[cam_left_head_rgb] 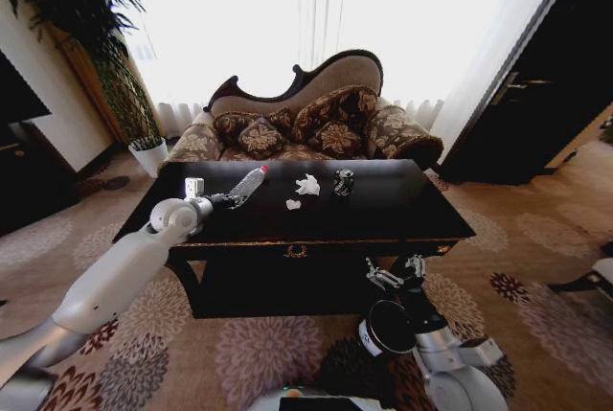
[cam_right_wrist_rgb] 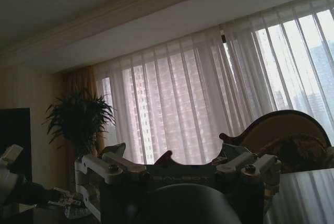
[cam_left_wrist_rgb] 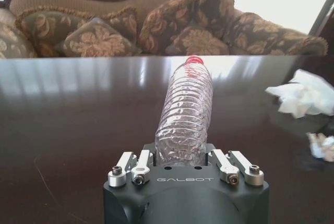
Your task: Move to the front of the table and place the trash on the table into the trash bin.
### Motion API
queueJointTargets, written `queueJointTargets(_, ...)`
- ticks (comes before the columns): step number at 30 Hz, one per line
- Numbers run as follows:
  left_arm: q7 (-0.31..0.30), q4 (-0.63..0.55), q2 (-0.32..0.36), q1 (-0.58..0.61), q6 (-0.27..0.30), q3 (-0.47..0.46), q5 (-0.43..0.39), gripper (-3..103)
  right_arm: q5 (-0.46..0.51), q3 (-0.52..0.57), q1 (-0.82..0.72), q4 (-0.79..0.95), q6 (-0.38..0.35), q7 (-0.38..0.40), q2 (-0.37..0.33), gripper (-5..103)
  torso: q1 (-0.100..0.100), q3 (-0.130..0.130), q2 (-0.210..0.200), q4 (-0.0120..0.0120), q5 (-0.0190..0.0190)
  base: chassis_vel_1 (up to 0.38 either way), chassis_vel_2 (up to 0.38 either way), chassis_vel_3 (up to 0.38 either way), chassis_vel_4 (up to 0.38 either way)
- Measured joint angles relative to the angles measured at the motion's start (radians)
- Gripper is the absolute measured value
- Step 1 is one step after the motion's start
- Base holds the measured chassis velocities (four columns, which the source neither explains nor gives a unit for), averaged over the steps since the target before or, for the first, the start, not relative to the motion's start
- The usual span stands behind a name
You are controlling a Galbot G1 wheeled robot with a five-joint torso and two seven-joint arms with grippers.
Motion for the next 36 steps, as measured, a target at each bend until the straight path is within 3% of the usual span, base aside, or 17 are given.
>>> queueJointTargets(2,0.009,-0.031,0.005,0.028,-0.005,-0.039,0.015,40,0.0,-0.003,0.001,0.0,0.0,0.0,-0.001,100,0.0,0.0,0.0,-0.0001,0.0003,0.0,0.0,0.0,0.0)
queueJointTargets(4,0.04,-0.119,0.011,0.105,-0.02,-0.146,0.061,40,0.003,-0.007,0.002,-0.001,0.0,0.0,-0.005,100,0.0,0.0,0.0,0.0002,0.0003,0.0,0.0,0.0,0.0)
queueJointTargets(6,0.089,-0.224,0.024,0.188,-0.073,-0.247,0.12,40,0.018,-0.01,0.004,0.0,0.002,-0.004,-0.008,100,0.0,0.0,0.0,0.0001,0.0007,0.0,0.0,0.0,0.0)
queueJointTargets(7,0.089,-0.224,0.024,0.188,-0.073,-0.247,0.12,40,0.018,-0.01,0.004,0.0,0.002,-0.004,-0.008,100,0.0,0.0,0.0,0.0001,0.0007,0.0,0.0,0.0,0.0)
queueJointTargets(11,0.254,-0.332,0.038,0.355,-0.271,-0.384,0.288,40,0.097,-0.038,0.007,0.018,-0.002,-0.039,-0.013,100,0.0,0.0,0.0,0.0002,0.0006,0.0,0.0,0.0,0.0)
queueJointTargets(12,0.254,-0.332,0.038,0.355,-0.271,-0.384,0.288,40,0.097,-0.038,0.007,0.018,-0.002,-0.039,-0.013,100,0.0,0.0,0.0,0.0002,0.0006,0.0,0.0,0.0,0.0)
queueJointTargets(16,0.443,-0.378,-0.003,0.492,-0.436,-0.457,0.335,40,0.175,-0.086,0.013,0.046,0.004,-0.124,-0.027,100,0.0,0.0,0.0,-0.0001,0.0004,0.0,0.0,0.0,0.0)
queueJointTargets(17,0.443,-0.378,-0.003,0.492,-0.436,-0.457,0.335,40,0.175,-0.086,0.013,0.046,0.004,-0.124,-0.027,100,0.0,0.0,0.0,-0.0001,0.0004,0.0,0.0,0.0,0.0)
queueJointTargets(19,0.564,-0.408,-0.035,0.556,-0.492,-0.475,0.375,40,0.205,-0.113,0.011,0.059,0.011,-0.173,-0.041,100,0.0,0.0,0.0,0.0001,0.0002,0.0,0.0,0.0,0.0)
queueJointTargets(22,0.624,-0.454,-0.068,0.62,-0.511,-0.487,0.413,40,0.197,-0.157,0.007,0.08,0.009,-0.193,-0.051,100,0.0,0.0,0.0,0.0,0.0007,0.0,0.0,0.0,0.0)
queueJointTargets(25,0.702,-0.513,-0.106,0.699,-0.526,-0.49,0.429,40,0.111,-0.229,0.0,0.096,-0.014,-0.147,-0.051,100,0.0,0.0,0.0,0.0002,0.0004,0.0,0.0,0.0,0.0)
queueJointTargets(26,0.702,-0.513,-0.106,0.699,-0.526,-0.49,0.429,40,0.111,-0.229,0.0,0.096,-0.014,-0.147,-0.051,100,0.0,0.0,0.0,0.0002,0.0004,0.0,0.0,0.0,0.0)
queueJointTargets(30,0.859,-0.556,-0.135,0.792,-0.546,-0.496,0.481,40,0.014,-0.339,-0.008,0.087,-0.023,-0.135,-0.053,100,0.0,0.0,0.0,0.0001,0.0005,0.0,0.0,0.0,0.0)
queueJointTargets(36,0.961,-0.575,-0.151,0.873,-0.551,-0.521,0.531,40,-0.021,-0.401,-0.009,0.072,-0.024,-0.141,-0.05,100,0.0,0.0,0.0,0.0002,0.0005,0.0,0.0,0.0,0.0)
